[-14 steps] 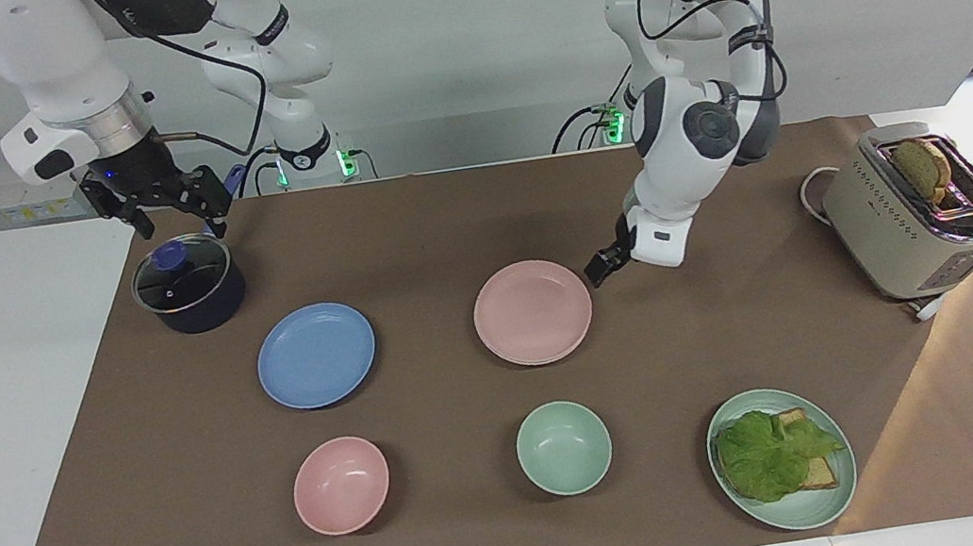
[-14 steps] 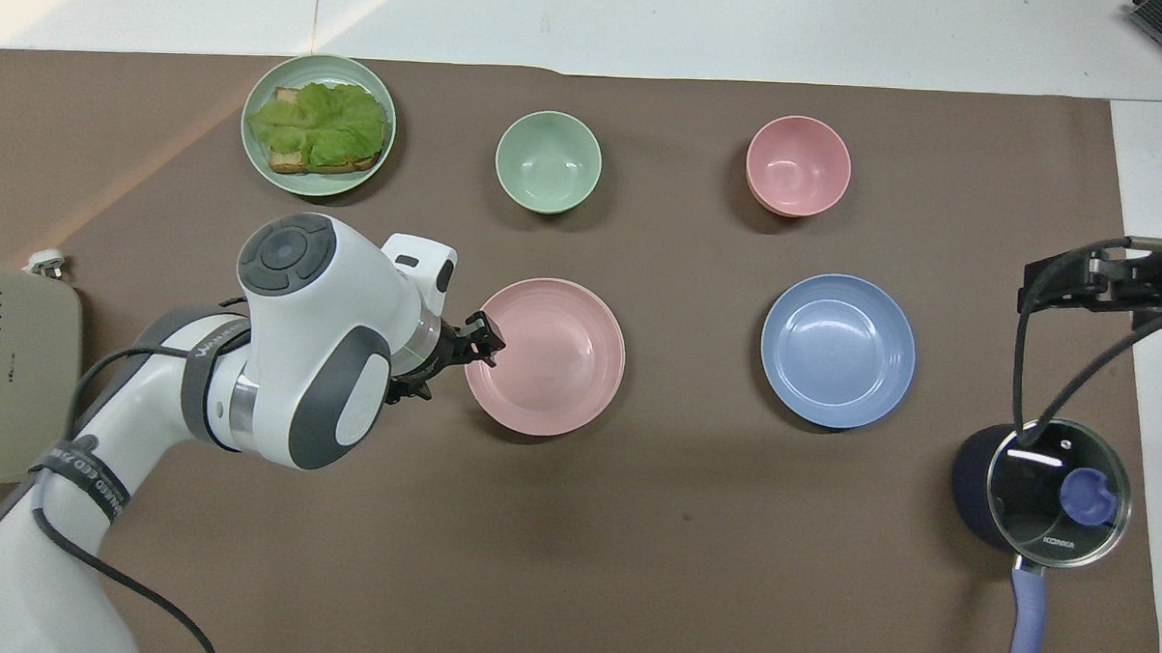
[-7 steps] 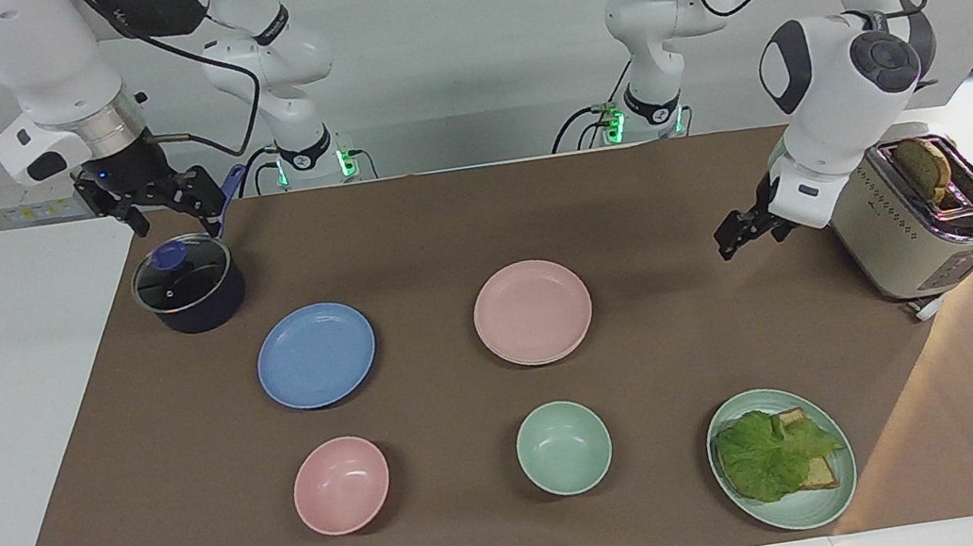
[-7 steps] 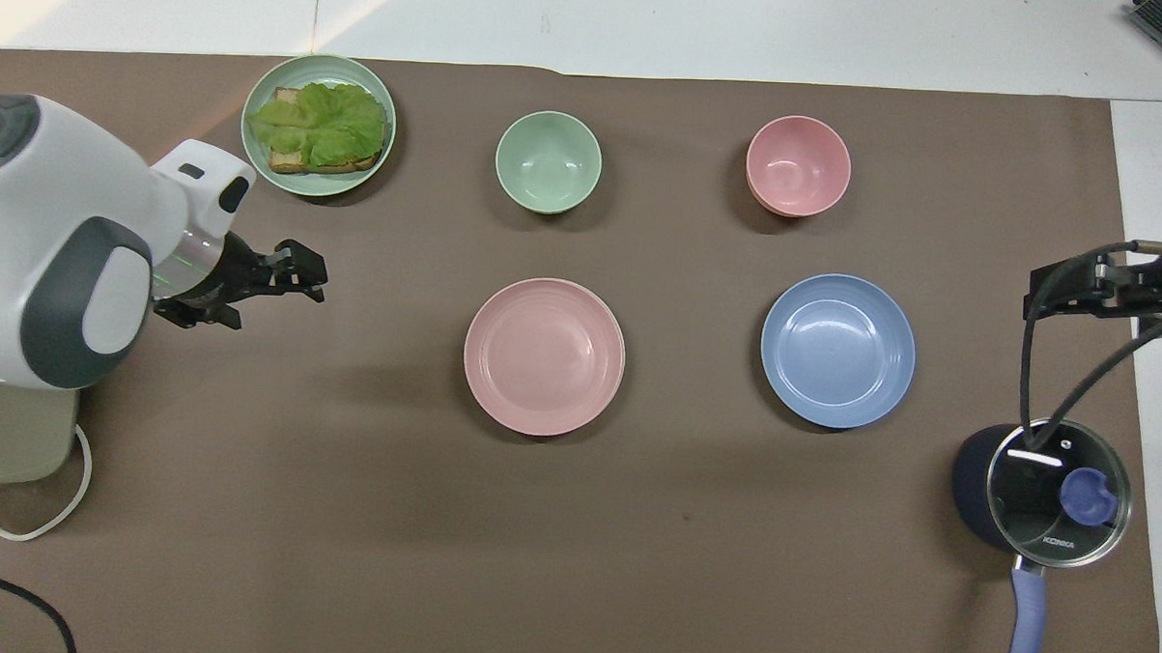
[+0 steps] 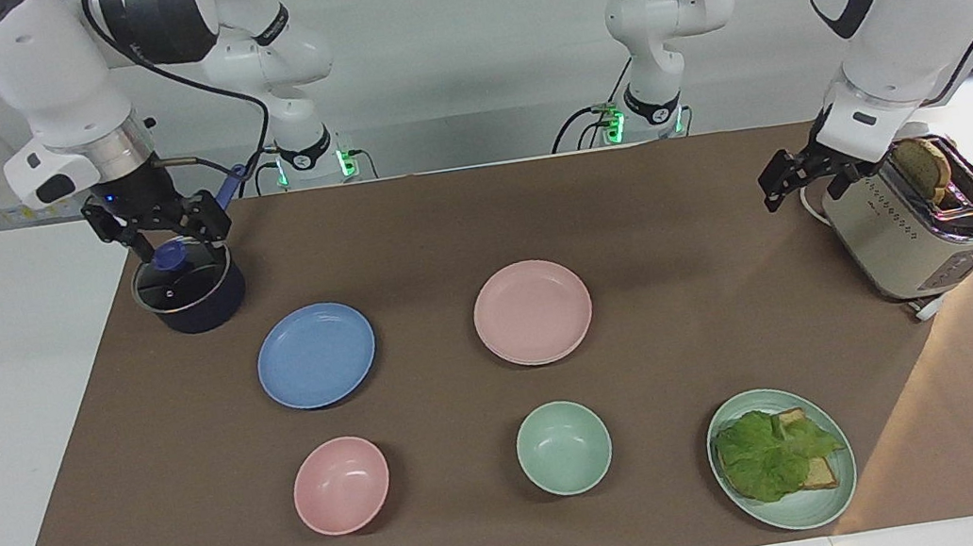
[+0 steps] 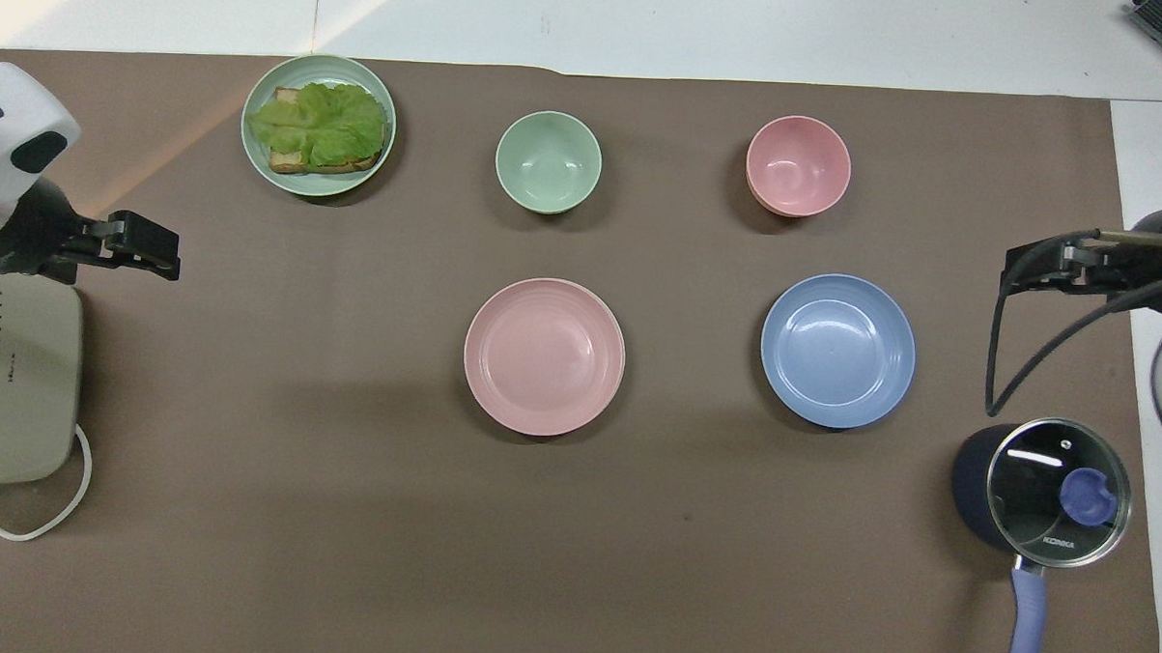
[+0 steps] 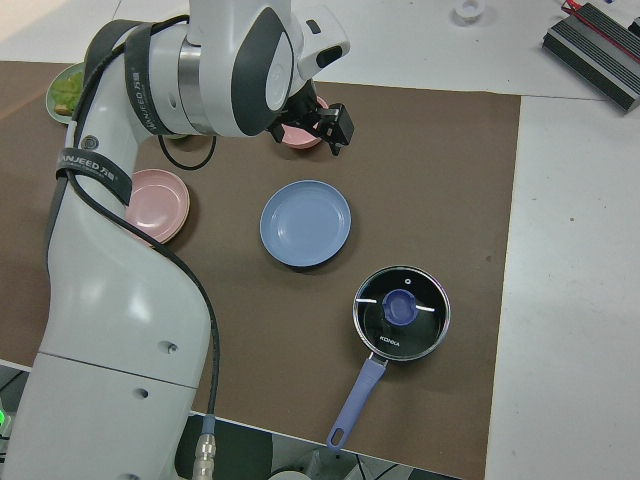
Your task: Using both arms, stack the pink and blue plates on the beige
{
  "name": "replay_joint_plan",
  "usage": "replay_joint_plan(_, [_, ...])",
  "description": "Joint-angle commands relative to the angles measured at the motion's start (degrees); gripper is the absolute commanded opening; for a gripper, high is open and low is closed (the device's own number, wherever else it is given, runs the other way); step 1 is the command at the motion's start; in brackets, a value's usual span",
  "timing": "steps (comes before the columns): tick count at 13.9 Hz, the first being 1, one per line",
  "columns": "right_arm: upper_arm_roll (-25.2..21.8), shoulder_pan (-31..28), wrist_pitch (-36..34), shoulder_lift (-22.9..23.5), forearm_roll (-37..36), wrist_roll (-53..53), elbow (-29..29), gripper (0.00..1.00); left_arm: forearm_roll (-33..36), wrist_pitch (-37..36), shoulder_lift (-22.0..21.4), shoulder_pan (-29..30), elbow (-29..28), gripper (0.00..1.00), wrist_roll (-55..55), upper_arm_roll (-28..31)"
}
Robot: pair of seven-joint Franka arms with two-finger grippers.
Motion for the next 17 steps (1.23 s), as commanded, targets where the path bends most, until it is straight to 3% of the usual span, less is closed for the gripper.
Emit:
replay_joint_plan(1, [0.3,-0.6,9.2,-0.4,2.0,-3.3,-9.3,1.0,1.8,-2.0,-2.8,0.7,0.7,1.0,3.2,-0.4])
replay_joint_plan(4, [0.2,-1.9,24.5,1.2,4.7,-7.6,-19.6,1.0,2.0,-2.1,-3.9,0.7,0.6,1.0,3.3,-0.4])
replay_joint_plan(10, [0.3,-6.6,41.2,3.8,13.0,-19.3,-33.8,1.0,1.6,-1.9,-3.9,0.7,0.5,1.0,2.9,-0.4])
replay_joint_plan(13, [0.3,-6.8,42.5,6.6,17.1,-20.7,-34.1,0.99,1.6,-1.9,-3.9,0.7,0.5,1.0,2.9,-0.4])
replay_joint_plan(17, [0.4,-6.4,42.2,6.6,19.0,-20.8,-34.2,0.74,1.5,-1.9,-3.9,0.7,0.5,1.0,2.9,-0.4])
